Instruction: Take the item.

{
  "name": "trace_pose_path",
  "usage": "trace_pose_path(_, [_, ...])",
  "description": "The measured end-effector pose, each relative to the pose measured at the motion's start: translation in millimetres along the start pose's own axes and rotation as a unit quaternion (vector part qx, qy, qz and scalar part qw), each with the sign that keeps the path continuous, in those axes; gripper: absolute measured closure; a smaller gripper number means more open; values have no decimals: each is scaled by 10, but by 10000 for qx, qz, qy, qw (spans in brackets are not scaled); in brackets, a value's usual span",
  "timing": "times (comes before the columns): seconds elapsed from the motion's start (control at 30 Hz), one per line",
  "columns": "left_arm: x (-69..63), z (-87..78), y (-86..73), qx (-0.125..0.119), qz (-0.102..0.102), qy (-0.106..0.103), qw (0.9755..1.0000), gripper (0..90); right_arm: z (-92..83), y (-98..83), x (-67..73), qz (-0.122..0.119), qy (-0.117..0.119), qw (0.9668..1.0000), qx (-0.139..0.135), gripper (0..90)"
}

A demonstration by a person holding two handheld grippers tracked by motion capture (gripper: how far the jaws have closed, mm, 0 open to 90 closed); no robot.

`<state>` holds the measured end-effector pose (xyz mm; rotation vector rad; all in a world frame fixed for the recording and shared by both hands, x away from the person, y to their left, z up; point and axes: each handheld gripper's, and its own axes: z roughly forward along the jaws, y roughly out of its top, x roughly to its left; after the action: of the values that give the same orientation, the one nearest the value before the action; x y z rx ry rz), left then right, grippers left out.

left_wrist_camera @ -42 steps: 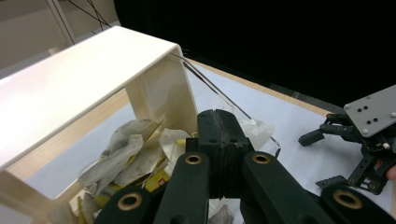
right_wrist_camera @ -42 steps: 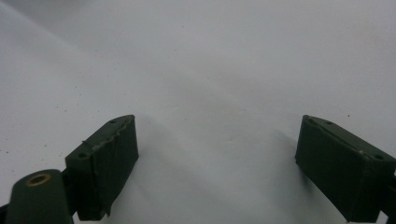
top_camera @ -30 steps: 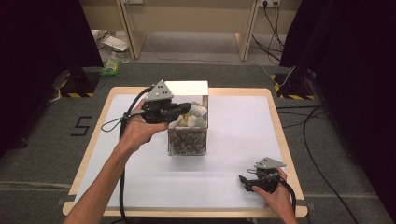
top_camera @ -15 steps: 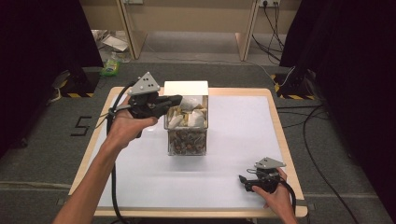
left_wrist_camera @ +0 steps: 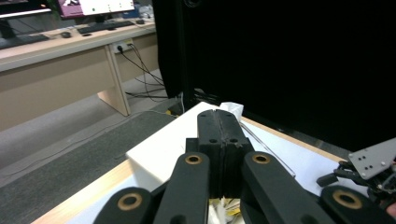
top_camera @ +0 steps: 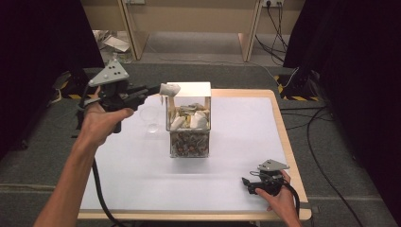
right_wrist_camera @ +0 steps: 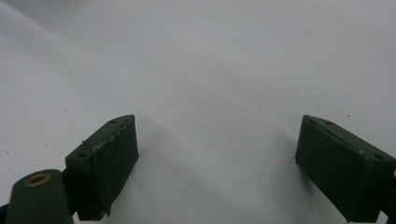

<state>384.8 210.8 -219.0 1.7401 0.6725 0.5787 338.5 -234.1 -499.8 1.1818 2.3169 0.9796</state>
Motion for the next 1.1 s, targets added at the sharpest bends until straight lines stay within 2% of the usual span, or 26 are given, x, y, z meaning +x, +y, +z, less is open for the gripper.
trace_pose_path(0.37, [316,-198,-159,-155,-337,386,9986,895,1,0,-3,-20,-2,10000,-3,136])
trace_pose_path(0.5, [425,-213,-246,-71,-386,545,9977,895,0,0,-4,-18,-1,10000,0,136])
trace_pose_path(0.63, [526,-183,-356,33,-371,727,9967,895,1,1,-5,-24,-2,10000,-4,136])
trace_pose_path(0.87, [611,-108,-499,142,-374,865,9955,895,0,0,-2,-8,1,10000,1,136])
trace_pose_path(1.1, [702,21,-673,219,-582,948,9936,895,2,1,-7,-42,-2,10000,-10,135])
